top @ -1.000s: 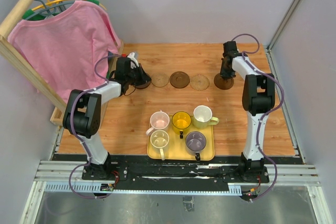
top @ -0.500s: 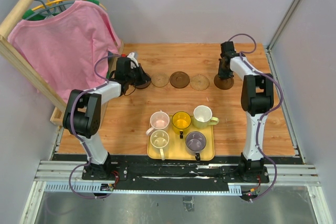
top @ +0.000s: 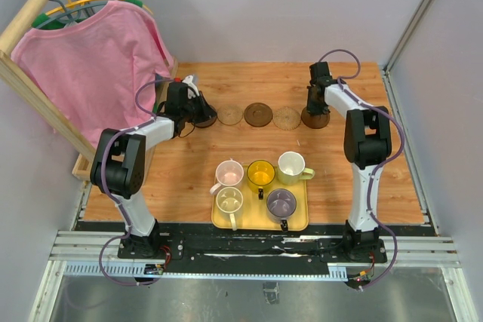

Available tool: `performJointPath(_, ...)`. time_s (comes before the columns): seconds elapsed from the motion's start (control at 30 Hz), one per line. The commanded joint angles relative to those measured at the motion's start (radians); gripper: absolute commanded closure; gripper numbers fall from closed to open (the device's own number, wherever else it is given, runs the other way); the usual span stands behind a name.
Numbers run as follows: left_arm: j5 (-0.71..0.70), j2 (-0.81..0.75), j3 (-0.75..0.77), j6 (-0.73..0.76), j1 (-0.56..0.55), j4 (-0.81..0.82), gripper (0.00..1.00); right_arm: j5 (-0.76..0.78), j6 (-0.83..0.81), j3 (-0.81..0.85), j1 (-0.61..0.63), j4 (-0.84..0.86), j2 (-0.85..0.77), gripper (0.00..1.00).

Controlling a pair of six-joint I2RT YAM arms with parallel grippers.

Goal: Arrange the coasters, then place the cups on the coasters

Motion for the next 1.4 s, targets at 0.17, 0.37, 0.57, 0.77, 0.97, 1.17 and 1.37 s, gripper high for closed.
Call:
performJointPath(0.17, 0.007, -0.025, -0.006, 0.000, -0.006, 0.014, 0.99, 0.006, -0.001, 0.000, 0.028, -0.098, 0.028, 0.99)
performJointPath(0.37, 0.001, -0.041, -0.015, 0.007, -0.006, 0.010, 0.99, 0.054, 0.005, 0.024, 0.024, -0.131, 0.028, 0.99)
performJointPath(0.57, 0.001, -0.046, -0.020, 0.010, -0.006, 0.005, 0.99, 0.075, 0.019, -0.004, 0.008, -0.130, 0.003, 0.99)
performJointPath(0.77, 0.005, -0.042, -0.020, 0.007, -0.005, 0.009, 0.99, 0.080, 0.020, -0.004, -0.020, -0.128, 0.002, 0.99)
performJointPath(0.97, 0.012, -0.037, -0.013, 0.005, -0.005, 0.011, 0.99, 0.088, 0.025, -0.015, -0.052, -0.128, -0.004, 0.99)
performJointPath(1.17, 0.016, -0.036, -0.008, 0.005, -0.005, 0.010, 0.99, 0.092, 0.023, -0.018, -0.068, -0.128, -0.010, 0.99)
performJointPath(1.37, 0.015, -0.039, -0.012, 0.006, -0.004, 0.011, 0.99, 0.093, 0.025, -0.016, -0.070, -0.129, -0.013, 0.99)
